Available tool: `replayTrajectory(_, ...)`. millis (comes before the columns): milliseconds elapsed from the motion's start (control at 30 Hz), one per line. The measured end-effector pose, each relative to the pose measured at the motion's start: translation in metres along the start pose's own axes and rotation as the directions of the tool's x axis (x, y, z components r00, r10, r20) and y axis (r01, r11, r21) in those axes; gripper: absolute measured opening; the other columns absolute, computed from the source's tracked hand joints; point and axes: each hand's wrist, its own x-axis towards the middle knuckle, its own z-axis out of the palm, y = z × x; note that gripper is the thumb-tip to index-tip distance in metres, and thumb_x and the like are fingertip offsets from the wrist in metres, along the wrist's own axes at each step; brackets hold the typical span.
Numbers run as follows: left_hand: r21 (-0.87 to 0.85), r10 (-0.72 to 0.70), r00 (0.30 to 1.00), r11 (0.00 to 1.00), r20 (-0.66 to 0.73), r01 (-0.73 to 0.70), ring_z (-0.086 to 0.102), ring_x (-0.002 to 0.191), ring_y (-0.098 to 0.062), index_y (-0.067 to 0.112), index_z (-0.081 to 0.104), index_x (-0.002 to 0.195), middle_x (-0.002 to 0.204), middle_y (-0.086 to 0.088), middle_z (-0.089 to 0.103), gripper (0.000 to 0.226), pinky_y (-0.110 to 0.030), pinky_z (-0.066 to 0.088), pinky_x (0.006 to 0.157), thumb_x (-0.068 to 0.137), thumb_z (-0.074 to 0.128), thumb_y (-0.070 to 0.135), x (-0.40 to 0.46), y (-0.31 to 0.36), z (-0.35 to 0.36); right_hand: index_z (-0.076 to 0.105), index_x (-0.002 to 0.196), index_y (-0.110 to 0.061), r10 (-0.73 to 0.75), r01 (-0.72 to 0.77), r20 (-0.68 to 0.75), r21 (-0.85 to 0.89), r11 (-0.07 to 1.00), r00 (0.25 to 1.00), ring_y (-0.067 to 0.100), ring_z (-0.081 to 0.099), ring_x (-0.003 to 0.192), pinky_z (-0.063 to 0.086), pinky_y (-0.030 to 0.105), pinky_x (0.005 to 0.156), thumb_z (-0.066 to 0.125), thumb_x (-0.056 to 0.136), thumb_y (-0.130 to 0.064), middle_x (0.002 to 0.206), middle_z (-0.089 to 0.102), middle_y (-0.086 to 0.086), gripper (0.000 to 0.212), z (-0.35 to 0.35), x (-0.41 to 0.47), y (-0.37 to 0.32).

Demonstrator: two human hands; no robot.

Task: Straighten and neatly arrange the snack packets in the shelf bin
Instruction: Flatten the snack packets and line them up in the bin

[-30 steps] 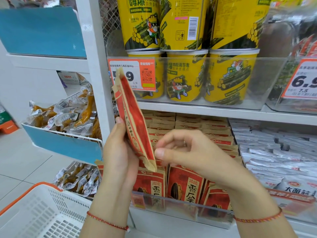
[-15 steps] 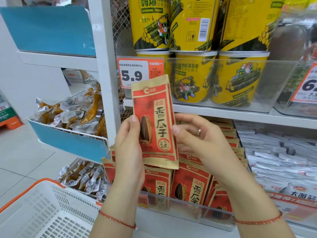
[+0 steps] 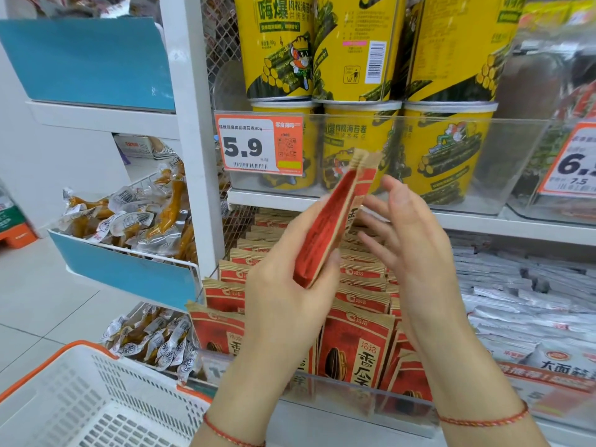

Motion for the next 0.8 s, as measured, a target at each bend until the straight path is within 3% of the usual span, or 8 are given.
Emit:
replayTrajectory(100,0.162,0.056,0.998,0.985,0.036,-0.061,0.064,0.103,0.003,0.04,0.047,0.139,0.122,0.023,0.064,0.06,-0.023,0.054,0.084,0.086,0.065,0.017,-0.002,-0.008,-0.001,0.043,0.137,-0.032,-0.004,0.004,0.034,-0.026,1.0,0.999,-0.003,0.059,0.112,0.051,0.019,0.093,0.065,0.064,-0.063,0.124,0.063,-0.011,0.082,0.0,0.0,0.002)
replayTrajectory(167,0.213,0.071,0.995,0.973,0.068,-0.084,0.064,0.105,0.002,0.041,0.045,0.141,0.124,0.022,0.064,0.063,-0.029,0.055,0.083,0.086,0.064,0.019,-0.003,-0.012,-0.002,0.041,0.139,-0.03,0.006,-0.006,0.037,-0.007,1.0,0.999,-0.002,0.06,0.11,0.049,0.015,0.091,0.07,0.068,-0.053,0.128,0.061,-0.006,0.081,0.001,0.001,0.005)
replayTrajectory(233,0.213,0.075,0.993,0.973,0.089,-0.092,0.064,0.106,0.001,0.041,0.045,0.141,0.125,0.021,0.064,0.063,-0.03,0.055,0.082,0.086,0.063,0.019,-0.004,-0.014,-0.002,0.043,0.137,-0.03,0.006,-0.006,0.019,0.004,1.0,1.0,0.0,0.062,0.109,0.051,0.02,0.091,0.066,0.07,-0.049,0.126,0.062,-0.002,0.073,0.001,0.003,0.006)
replayTrajectory(567,0.245,0.149,0.982,0.954,0.12,-0.174,0.06,0.115,0.002,0.042,0.042,0.144,0.133,0.022,0.059,0.065,-0.03,0.055,0.085,0.088,0.061,0.016,-0.003,-0.013,-0.002,0.046,0.133,-0.031,0.007,-0.006,-0.028,0.02,1.0,1.0,0.005,0.065,0.106,0.049,0.036,0.1,0.068,0.07,-0.048,0.119,0.065,0.0,0.069,0.0,0.003,0.006)
replayTrajectory(800,0.209,0.14,0.982,0.964,0.124,-0.163,0.061,0.111,0.002,0.041,0.044,0.143,0.127,0.02,0.063,0.066,-0.024,0.053,0.087,0.086,0.066,0.015,-0.002,-0.015,-0.006,0.039,0.135,-0.037,0.0,0.001,-0.009,0.023,1.0,1.0,0.006,0.065,0.106,0.055,0.033,0.091,0.075,0.057,-0.055,0.124,0.061,0.002,0.088,0.0,0.003,0.006)
